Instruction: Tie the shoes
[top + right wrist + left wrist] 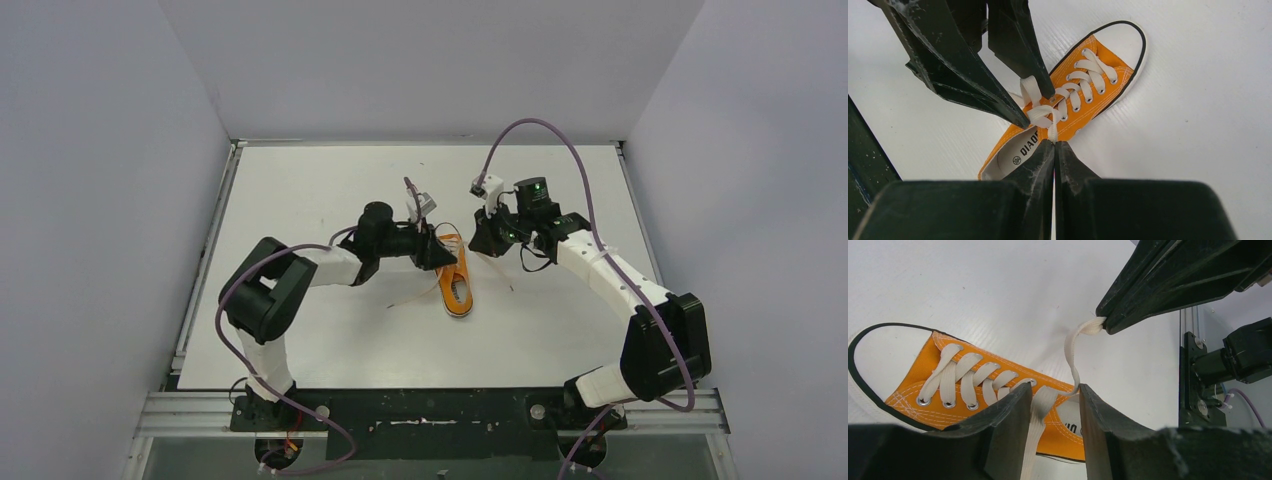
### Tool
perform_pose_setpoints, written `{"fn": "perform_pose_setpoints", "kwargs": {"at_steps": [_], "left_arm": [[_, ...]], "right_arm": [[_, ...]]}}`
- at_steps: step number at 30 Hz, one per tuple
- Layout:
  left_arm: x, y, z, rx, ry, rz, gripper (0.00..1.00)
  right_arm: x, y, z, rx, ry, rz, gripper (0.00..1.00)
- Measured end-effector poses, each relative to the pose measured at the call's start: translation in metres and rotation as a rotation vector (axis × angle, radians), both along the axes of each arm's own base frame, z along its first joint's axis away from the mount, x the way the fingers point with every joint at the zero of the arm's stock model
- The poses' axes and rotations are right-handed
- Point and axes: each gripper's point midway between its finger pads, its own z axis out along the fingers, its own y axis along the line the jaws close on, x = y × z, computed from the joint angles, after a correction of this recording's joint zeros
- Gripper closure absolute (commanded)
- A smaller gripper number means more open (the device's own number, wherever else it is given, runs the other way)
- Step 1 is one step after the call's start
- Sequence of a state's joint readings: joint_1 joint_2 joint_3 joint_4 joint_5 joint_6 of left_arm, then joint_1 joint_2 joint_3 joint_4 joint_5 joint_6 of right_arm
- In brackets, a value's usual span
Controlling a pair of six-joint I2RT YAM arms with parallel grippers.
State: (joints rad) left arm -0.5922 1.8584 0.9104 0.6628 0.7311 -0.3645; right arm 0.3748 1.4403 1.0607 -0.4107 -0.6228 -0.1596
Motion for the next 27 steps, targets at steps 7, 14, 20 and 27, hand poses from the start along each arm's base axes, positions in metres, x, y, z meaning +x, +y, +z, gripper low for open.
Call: {"fn": "perform_pose_setpoints", "kwargs": {"at_steps": [7,14,20,27], "left_arm": [[0.004,-0.012,0.006,-0.025,0.001,-0.009,0.72],[0.005,-0.018,0.009,-0.031,0.003,-0.017,1.0],[0.002,-0.015,0.0,0.001,0.03,-0.023,1.0],[0.001,-0.014,-0.003,0.012,0.044,-0.023,1.0]], "right_arm": [[-0.002,0.005,0.001,0.008,0.001,0.01,1.0],[-0.002,0.003,-0.001,-0.001,0.03,-0.042,0.61],[0.002,-0.035,-0.016,-0.105,0.266,-0.47,0.32],[-0.016,-0.103,-0.057,-0.013,0.706,-1.175,0.25]]}}
